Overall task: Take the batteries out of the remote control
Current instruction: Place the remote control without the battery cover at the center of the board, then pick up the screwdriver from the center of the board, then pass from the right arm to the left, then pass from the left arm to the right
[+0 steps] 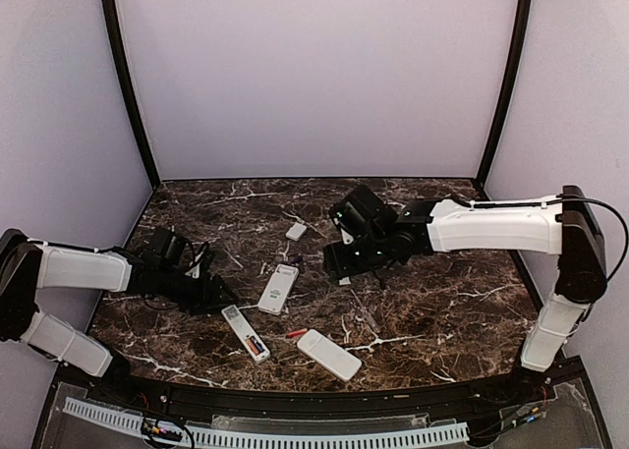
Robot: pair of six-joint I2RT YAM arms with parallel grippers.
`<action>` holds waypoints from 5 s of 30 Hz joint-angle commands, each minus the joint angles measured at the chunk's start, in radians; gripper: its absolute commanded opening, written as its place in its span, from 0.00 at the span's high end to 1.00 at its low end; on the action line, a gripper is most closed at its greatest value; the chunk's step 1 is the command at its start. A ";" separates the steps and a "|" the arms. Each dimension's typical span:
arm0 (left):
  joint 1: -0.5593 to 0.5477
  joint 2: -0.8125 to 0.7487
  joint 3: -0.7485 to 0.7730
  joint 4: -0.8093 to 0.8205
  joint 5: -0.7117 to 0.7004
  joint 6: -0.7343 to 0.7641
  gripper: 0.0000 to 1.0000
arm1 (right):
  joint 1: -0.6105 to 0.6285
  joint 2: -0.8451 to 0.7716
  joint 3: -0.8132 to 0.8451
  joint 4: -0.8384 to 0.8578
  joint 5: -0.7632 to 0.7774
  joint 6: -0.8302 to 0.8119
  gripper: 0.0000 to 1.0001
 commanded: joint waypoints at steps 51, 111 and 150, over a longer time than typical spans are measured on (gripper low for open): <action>0.009 -0.359 0.207 -0.311 -0.135 0.042 0.05 | 0.061 -0.030 -0.292 -0.140 -0.023 0.246 0.81; -0.337 0.008 0.236 0.459 0.184 -0.371 0.67 | 0.223 -0.285 -0.217 0.195 -0.231 -0.081 1.00; -0.349 -0.082 0.138 0.915 0.136 -0.545 1.00 | 0.228 -0.453 -0.546 1.002 -0.102 0.309 0.26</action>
